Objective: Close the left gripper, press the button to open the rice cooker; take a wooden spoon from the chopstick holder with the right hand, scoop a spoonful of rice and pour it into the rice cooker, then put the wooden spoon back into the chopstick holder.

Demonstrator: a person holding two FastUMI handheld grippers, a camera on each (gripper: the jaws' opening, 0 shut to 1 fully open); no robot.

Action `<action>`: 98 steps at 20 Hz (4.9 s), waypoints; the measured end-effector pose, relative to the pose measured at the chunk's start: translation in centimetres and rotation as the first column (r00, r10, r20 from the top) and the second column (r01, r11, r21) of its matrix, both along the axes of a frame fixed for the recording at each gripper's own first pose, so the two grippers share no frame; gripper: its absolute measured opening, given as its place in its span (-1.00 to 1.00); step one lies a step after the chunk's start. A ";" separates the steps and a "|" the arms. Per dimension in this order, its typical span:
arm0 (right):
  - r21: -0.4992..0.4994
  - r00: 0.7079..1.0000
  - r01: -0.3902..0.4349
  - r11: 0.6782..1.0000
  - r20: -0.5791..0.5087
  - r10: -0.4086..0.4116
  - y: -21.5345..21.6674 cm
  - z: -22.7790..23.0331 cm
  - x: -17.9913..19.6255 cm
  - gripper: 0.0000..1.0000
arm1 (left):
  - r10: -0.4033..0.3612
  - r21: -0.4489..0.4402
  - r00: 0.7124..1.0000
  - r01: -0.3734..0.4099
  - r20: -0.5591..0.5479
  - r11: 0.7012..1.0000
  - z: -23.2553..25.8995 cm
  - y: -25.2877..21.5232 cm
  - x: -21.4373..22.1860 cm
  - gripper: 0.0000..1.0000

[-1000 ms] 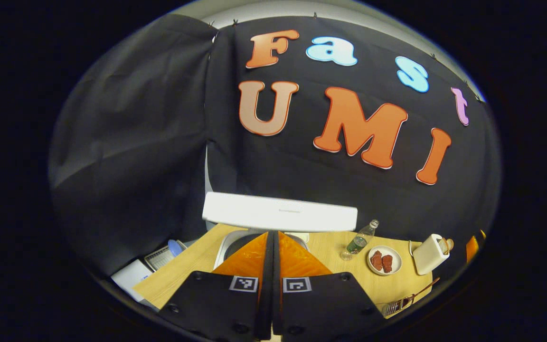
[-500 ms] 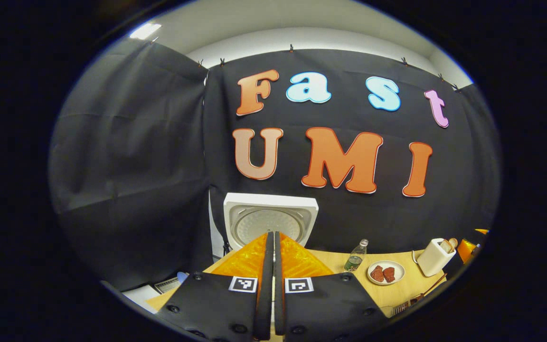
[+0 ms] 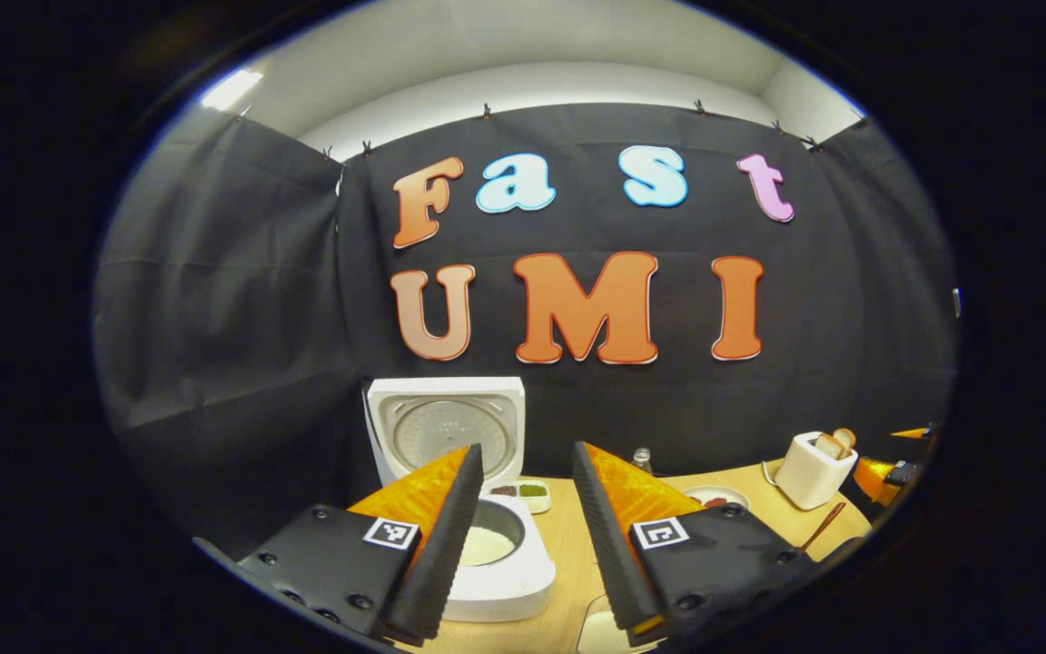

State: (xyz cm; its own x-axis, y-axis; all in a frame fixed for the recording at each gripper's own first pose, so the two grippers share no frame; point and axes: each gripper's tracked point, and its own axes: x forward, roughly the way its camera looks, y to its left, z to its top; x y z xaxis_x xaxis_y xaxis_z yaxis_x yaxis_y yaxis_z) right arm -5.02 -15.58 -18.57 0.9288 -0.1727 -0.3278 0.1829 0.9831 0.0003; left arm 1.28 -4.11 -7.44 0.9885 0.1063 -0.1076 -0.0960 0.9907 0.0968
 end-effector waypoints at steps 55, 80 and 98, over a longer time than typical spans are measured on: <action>0.444 0.983 0.114 0.889 -0.182 -0.035 9.8 -6.1 1.3 -0.79 | 0.001 -0.022 1.000 -0.002 -0.020 1.000 -3.4 5.9 -0.6 0.87; -0.151 0.945 -0.134 0.979 -0.318 0.080 21.1 -17.5 0.4 -0.79 | 0.131 -0.005 0.985 -0.132 -0.111 0.991 -6.0 16.6 -3.0 0.84; 0.471 0.888 0.090 0.878 -0.436 0.143 27.9 -20.4 0.2 -0.79 | 0.133 0.005 0.979 -0.134 -0.153 0.991 -6.6 19.2 -3.0 0.75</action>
State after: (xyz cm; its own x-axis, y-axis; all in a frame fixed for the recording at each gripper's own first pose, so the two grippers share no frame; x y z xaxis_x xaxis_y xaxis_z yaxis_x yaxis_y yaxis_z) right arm -4.84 12.28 -38.97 0.6622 0.1314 -0.7377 0.2506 0.8890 0.3833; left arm -1.69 15.09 -14.07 0.9374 0.2353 -0.2568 -0.2120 0.9705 0.1152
